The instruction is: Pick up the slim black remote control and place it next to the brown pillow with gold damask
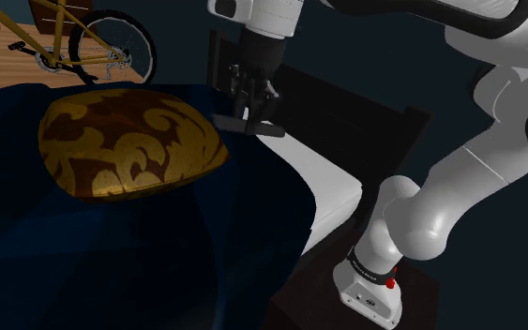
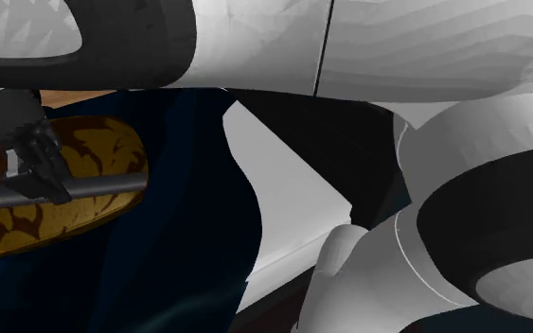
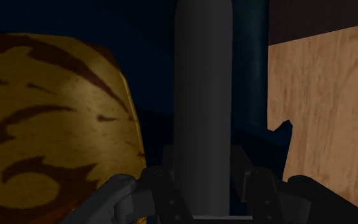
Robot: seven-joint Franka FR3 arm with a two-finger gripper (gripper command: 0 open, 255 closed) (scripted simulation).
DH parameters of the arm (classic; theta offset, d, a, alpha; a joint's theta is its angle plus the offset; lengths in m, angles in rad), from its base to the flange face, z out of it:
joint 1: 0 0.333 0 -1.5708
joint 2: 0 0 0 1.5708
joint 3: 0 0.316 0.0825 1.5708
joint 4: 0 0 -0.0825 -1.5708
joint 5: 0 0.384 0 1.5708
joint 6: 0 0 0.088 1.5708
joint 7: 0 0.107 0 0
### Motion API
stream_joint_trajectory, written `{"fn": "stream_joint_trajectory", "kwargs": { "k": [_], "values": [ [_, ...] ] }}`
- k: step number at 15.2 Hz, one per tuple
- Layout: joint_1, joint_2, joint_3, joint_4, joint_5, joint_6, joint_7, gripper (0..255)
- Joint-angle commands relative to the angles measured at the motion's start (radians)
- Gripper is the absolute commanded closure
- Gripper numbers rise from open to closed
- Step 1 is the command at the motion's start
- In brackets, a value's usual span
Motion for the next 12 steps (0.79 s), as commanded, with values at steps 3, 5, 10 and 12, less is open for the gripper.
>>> {"fn": "stream_joint_trajectory", "kwargs": {
  "k": [3, 5, 10, 12],
  "values": [
    [0.019, 0.119, 0.067, 0.109, -0.013, 0.007, 0.092, 255],
    [0.030, 0.185, 0.099, 0.176, -0.028, 0.002, 0.138, 255],
    [0.075, 0.370, 0.173, 0.379, -0.091, -0.033, 0.257, 255],
    [0.103, 0.455, 0.198, 0.479, -0.128, -0.058, 0.304, 255]
  ]
}}
